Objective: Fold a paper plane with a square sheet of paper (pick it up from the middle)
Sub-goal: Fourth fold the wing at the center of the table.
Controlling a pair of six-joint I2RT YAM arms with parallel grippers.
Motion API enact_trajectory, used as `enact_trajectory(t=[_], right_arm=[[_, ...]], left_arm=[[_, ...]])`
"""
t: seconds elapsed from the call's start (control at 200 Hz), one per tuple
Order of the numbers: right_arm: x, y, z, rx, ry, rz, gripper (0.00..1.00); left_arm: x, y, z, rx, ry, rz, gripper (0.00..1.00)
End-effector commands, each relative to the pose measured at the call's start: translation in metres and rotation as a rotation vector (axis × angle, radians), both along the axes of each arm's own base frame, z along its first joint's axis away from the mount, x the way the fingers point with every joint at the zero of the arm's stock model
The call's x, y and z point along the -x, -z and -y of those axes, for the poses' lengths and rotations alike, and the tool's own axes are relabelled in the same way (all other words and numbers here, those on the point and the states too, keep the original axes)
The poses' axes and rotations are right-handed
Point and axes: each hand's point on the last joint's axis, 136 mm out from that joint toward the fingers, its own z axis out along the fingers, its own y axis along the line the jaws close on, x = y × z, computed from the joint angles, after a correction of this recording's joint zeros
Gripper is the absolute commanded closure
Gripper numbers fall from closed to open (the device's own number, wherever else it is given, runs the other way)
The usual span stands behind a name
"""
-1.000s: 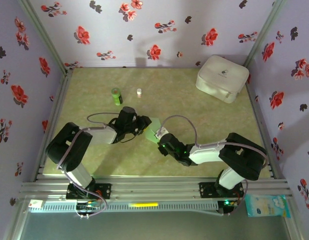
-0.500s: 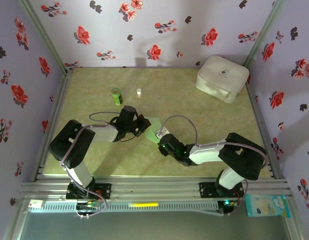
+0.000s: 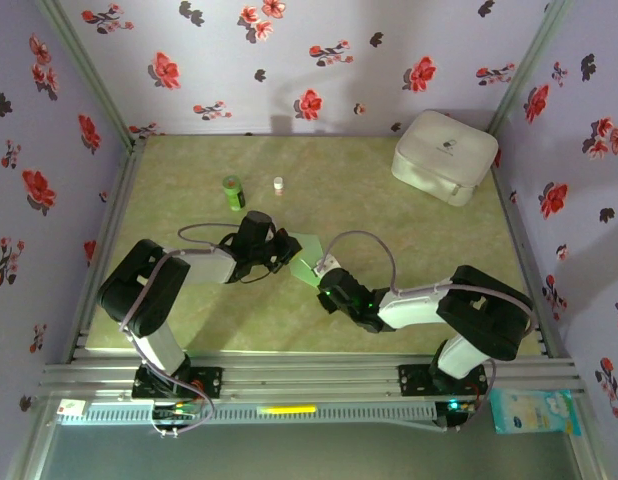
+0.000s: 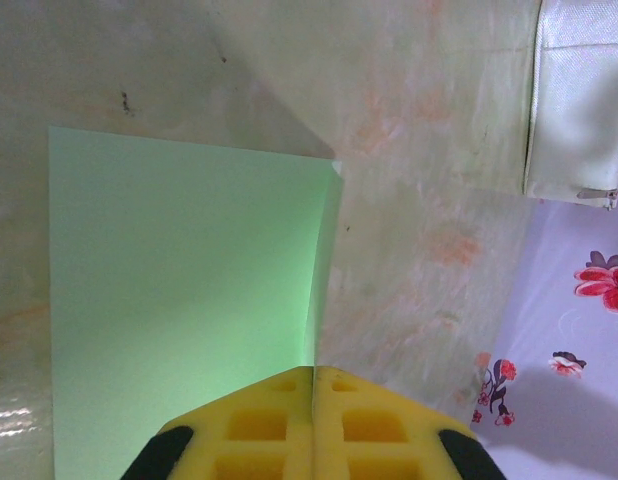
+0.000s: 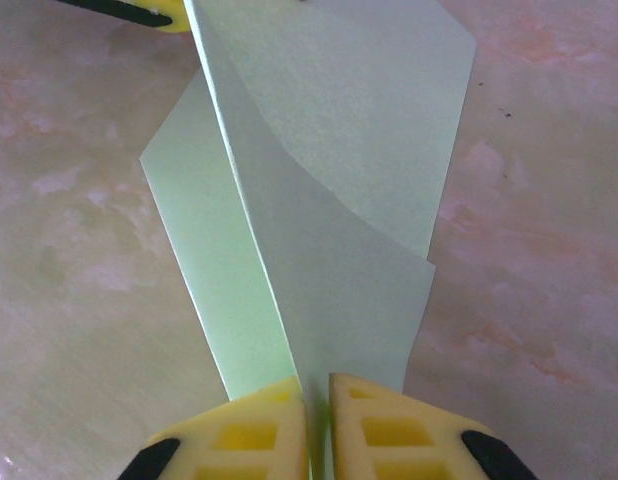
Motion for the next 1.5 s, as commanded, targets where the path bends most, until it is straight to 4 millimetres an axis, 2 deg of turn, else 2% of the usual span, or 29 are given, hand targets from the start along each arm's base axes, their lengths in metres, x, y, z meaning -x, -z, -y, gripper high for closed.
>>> enact_trajectory(t=[0.0,0.085,0.25,0.435,0.625,0.915,1.225,1.365,1.495], right_arm=[[0.004,0.004,0.002,0.000,0.014,-0.022,0.91],[0.003,0.005,0.002,-0.011,0.028,-0.026,0.93],[0.003,0.010,0.000,-0.039,0.038,-0.066,0.97],[0.003,0.017,-0.004,-0.107,0.052,-0.133,0.99],[0.000,0.020,-0.006,-0.189,0.078,-0.193,1.00],[0.000,0.028,-0.003,-0.261,0.095,-0.300,0.98],[0.000,0.026,-0.007,-0.359,0.099,-0.361,0.99],[-0.001,0.021,-0.011,-0.436,0.098,-0.407,0.99],[-0.003,0.019,-0.012,-0.502,0.107,-0.457,0.99]], left_arm=[[-0.006,-0.007,0.003,0.011,0.009,0.019,0.97],[-0.007,-0.010,0.003,0.014,0.006,0.026,0.90],[-0.008,-0.021,-0.004,-0.007,-0.020,0.053,0.68],[-0.010,-0.032,-0.016,-0.020,-0.058,0.071,0.57],[-0.013,-0.039,-0.020,-0.026,-0.072,0.087,0.54],[-0.011,-0.036,-0.021,-0.031,-0.073,0.080,0.54],[-0.011,-0.032,-0.021,-0.033,-0.073,0.071,0.54],[-0.010,-0.031,-0.021,-0.034,-0.069,0.071,0.58],[-0.009,-0.029,-0.021,-0.034,-0.065,0.069,0.68]])
